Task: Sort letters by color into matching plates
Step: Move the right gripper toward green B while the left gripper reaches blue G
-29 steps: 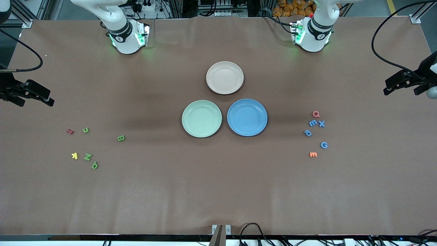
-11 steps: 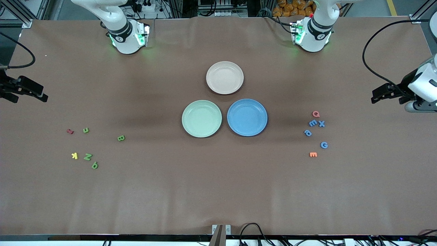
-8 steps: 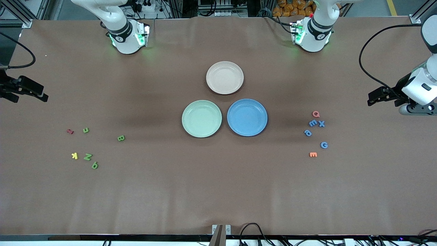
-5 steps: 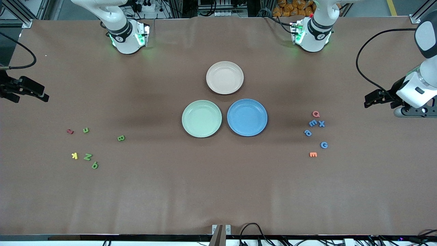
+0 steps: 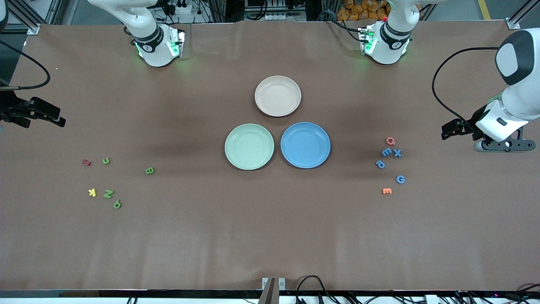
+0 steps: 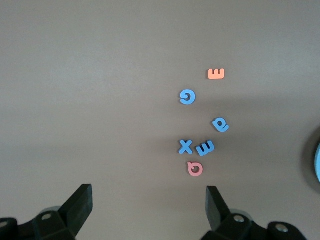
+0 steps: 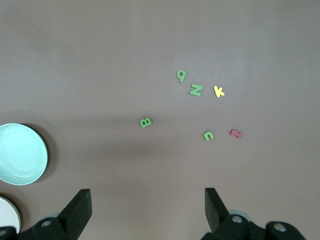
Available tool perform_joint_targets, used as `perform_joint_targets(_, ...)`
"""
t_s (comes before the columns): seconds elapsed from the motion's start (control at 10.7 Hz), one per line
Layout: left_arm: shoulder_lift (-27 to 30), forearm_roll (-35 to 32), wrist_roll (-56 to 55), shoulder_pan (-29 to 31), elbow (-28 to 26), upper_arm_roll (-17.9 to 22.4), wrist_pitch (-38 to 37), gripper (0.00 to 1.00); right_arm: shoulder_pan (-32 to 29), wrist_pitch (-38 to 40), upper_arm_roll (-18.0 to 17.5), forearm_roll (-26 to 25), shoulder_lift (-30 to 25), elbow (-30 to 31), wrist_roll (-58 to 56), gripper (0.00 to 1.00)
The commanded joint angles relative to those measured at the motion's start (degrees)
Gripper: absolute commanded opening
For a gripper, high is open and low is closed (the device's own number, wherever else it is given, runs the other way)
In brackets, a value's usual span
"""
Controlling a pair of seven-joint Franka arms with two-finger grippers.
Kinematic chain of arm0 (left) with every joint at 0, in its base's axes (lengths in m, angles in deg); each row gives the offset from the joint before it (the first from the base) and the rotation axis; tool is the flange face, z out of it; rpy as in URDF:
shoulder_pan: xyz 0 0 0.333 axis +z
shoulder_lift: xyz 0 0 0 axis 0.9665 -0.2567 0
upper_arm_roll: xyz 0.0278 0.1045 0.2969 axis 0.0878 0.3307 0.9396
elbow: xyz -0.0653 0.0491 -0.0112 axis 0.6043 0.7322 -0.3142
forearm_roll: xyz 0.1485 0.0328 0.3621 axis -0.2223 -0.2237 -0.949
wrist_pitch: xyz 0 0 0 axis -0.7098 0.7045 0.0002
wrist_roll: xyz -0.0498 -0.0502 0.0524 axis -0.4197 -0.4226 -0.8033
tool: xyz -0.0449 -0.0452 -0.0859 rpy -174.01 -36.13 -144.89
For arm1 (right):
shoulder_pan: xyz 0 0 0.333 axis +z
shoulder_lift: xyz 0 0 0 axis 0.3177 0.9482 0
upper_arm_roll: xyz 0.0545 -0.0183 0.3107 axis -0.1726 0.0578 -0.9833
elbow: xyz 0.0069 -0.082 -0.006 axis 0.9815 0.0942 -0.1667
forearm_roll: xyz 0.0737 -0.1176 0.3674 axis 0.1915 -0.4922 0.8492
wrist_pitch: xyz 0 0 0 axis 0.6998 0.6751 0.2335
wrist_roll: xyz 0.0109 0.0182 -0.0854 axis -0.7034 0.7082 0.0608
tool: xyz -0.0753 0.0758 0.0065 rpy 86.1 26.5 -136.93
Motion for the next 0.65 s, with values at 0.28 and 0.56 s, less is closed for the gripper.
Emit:
perform_joint_targets(0.28,-1.05,1.32,1.53,0.19,-6.64,0.27,9.66,1.0,-0.59,-12.71,-0.71,4.23,-0.28,11.08,9.74,1.0)
perform_joint_targets(0.56,-3.95,1.32,3.54,-0.86,-7.17,0.27,14.4,1.0,-0.5,-20.72,-0.71,6.6,0.25,18.03,12.65,1.0)
